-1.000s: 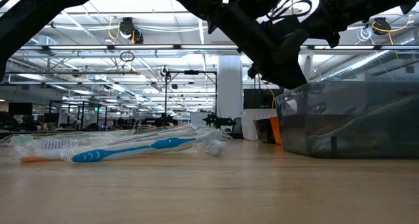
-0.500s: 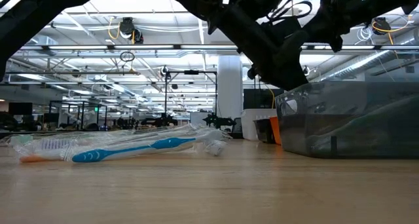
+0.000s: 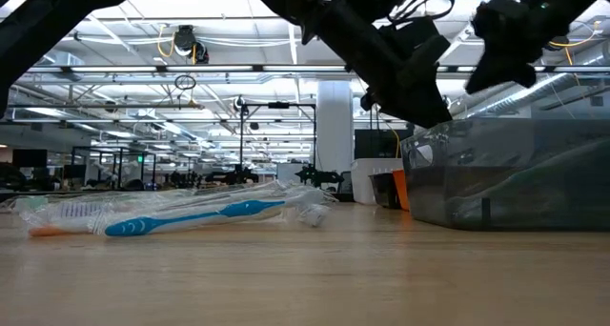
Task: Pick & Place Toothbrushes
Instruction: Put the green toothbrush into the gray bin
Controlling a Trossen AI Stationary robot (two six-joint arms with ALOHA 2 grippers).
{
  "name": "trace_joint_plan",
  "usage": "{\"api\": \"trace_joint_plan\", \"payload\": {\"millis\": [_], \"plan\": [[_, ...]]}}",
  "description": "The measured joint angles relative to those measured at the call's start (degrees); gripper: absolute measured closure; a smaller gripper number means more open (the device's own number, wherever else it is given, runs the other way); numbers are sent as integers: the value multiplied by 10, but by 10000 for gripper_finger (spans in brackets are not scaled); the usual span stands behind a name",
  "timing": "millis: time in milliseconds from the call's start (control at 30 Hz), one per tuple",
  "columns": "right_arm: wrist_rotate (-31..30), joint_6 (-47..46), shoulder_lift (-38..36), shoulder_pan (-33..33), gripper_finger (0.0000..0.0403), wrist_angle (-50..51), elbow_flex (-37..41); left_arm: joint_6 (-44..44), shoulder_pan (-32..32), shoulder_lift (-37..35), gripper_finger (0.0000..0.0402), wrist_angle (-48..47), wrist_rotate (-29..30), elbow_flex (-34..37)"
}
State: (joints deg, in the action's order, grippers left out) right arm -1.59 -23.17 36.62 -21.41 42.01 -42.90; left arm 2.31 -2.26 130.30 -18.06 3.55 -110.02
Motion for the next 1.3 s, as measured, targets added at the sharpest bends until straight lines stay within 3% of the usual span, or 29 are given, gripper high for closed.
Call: {"api": "trace_joint_plan", "payload": {"millis": [200,400,933,1300], "plan": [[1,-66,34,0,353,186,-17,3,1,0,231,0,0,0],[-1,-113,75,0,353,287,-17,4,0,0,231,4,0,0],[3,-121,150,0,351,277,39,5,0,0,231,3,0,0],[-3,-79,225,0,290,267,39,5,0,0,231,3,0,0]]}}
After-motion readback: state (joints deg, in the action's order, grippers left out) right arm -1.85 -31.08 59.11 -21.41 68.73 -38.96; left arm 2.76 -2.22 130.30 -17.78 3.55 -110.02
